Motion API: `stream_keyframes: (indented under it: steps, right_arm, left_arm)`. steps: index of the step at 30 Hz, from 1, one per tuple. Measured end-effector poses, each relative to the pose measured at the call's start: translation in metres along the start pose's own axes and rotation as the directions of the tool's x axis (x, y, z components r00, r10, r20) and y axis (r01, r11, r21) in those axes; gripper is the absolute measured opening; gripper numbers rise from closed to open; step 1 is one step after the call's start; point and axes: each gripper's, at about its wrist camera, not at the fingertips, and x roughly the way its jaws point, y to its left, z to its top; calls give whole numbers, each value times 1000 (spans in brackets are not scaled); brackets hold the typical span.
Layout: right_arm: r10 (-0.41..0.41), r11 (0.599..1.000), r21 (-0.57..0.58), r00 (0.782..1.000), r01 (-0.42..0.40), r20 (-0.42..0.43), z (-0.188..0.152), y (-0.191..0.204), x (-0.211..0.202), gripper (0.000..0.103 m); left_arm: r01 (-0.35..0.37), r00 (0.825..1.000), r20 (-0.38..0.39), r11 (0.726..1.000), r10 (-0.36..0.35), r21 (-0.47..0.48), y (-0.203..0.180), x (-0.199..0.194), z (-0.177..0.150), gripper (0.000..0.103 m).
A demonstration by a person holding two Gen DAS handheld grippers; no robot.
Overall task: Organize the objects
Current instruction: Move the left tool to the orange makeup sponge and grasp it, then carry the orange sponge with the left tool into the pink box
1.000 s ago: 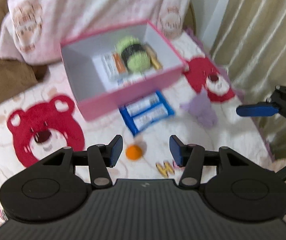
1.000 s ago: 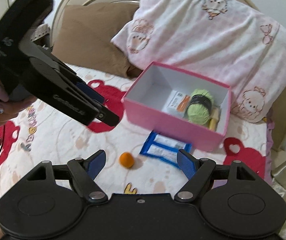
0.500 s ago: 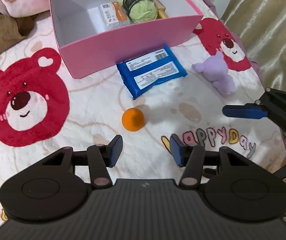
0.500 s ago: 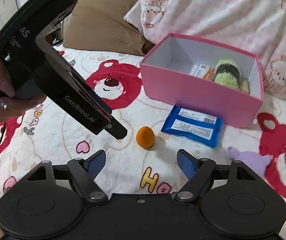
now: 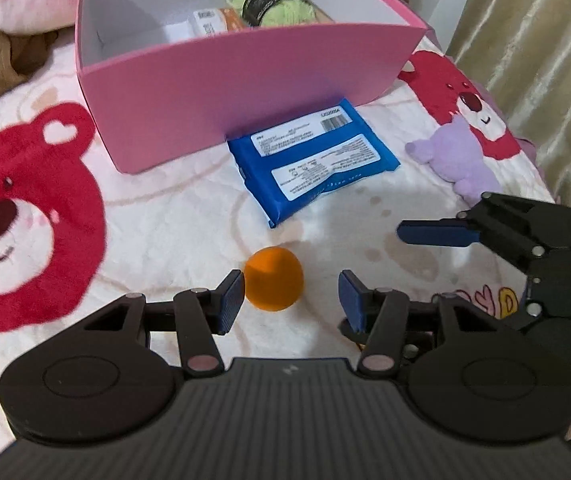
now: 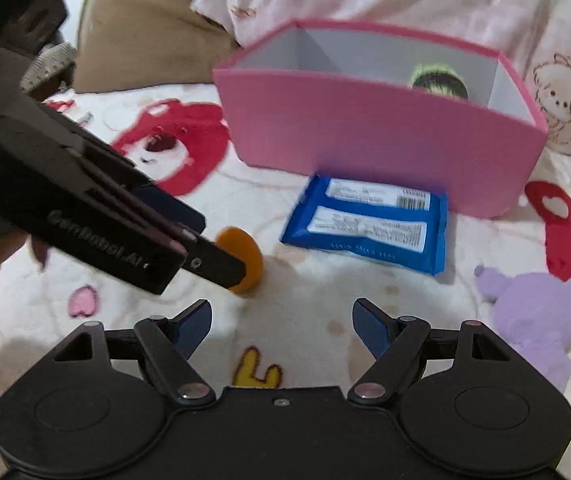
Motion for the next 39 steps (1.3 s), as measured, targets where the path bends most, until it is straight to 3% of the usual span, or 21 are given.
stream_keyframes:
  steps: [4, 13, 18, 21, 28, 39]
  right_arm:
    - [35, 997, 65, 999, -36, 11, -2, -8, 14, 81]
    - [84, 995, -68, 995, -80, 61, -2, 23, 34, 79]
    - [35, 994, -104, 998, -29, 59, -3, 33, 53, 51]
    - [22, 995, -98, 996, -14, 84, -3, 31, 50, 38]
    - [-1, 993, -117, 997, 11, 80, -5, 36, 32, 36]
    - [-48, 990, -128, 996, 58, 79, 2, 49, -16, 36]
  left_arm:
    - [11, 998, 65, 1000, -10, -18, 6, 7, -7, 49]
    - [43, 991, 126, 998, -36, -51, 22, 12, -15, 45]
    - [87, 987, 140, 991, -73, -98, 30, 13, -17, 41]
    - [76, 988, 143, 990, -59, -117, 30, 14, -18, 37]
    - [102, 988, 132, 981, -81, -163, 25, 8, -23, 33]
    - [113, 981, 171, 989, -95, -98, -9, -36, -27, 32]
